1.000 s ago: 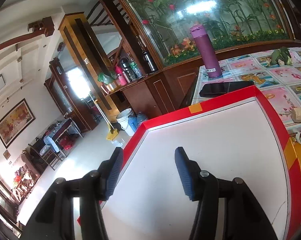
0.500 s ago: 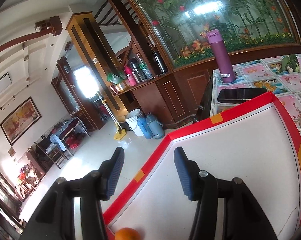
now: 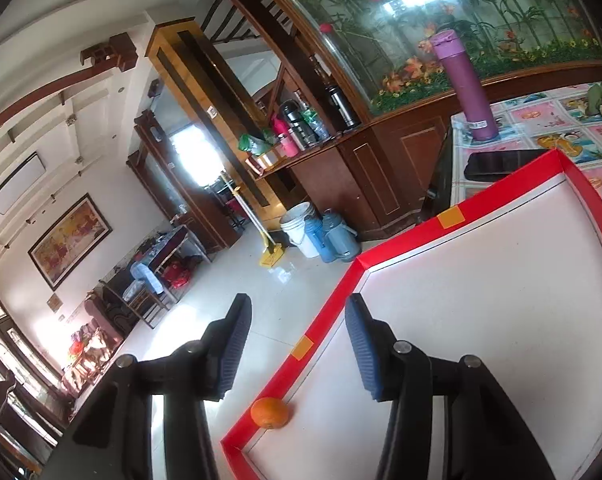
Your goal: Organize fruits
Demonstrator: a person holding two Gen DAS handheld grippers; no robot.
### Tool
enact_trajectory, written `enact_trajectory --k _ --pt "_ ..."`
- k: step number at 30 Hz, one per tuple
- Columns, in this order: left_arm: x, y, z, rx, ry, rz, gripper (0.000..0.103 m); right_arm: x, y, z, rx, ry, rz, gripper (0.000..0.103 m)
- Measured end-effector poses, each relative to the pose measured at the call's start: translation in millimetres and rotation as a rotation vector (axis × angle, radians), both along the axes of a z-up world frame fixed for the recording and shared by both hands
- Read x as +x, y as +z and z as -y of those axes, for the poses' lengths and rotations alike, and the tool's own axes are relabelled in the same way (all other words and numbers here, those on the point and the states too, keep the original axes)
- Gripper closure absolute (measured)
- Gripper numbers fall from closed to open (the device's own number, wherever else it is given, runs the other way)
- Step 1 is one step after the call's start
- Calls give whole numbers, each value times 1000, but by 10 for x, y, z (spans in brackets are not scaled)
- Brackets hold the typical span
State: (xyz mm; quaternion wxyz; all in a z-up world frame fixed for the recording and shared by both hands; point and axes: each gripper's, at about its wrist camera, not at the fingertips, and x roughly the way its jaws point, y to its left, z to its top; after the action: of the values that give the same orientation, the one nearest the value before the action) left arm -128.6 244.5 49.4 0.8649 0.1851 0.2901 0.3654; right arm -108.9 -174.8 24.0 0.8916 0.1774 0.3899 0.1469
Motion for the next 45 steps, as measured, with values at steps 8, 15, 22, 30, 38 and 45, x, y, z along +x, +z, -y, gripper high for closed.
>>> enact_trajectory --k 8,15,22,30,38,45 --pt "126 -266 141 213 35 -107 51 2 -6 -10 3 6 -5 84" --pt "206 -507 273 423 11 -207 51 21 -24 -3 14 6 -9 84" --pt "222 -444 157 428 33 -206 53 28 -26 1 17 11 -11 84" --pt "239 -608 206 511 18 -225 51 24 -30 2 15 8 -13 84" --pt "264 -601 439 519 -59 -236 51 17 -26 20 17 5 -10 84" --pt "278 -565 1055 433 -184 -243 52 2 -20 42 27 -2 -3 84"
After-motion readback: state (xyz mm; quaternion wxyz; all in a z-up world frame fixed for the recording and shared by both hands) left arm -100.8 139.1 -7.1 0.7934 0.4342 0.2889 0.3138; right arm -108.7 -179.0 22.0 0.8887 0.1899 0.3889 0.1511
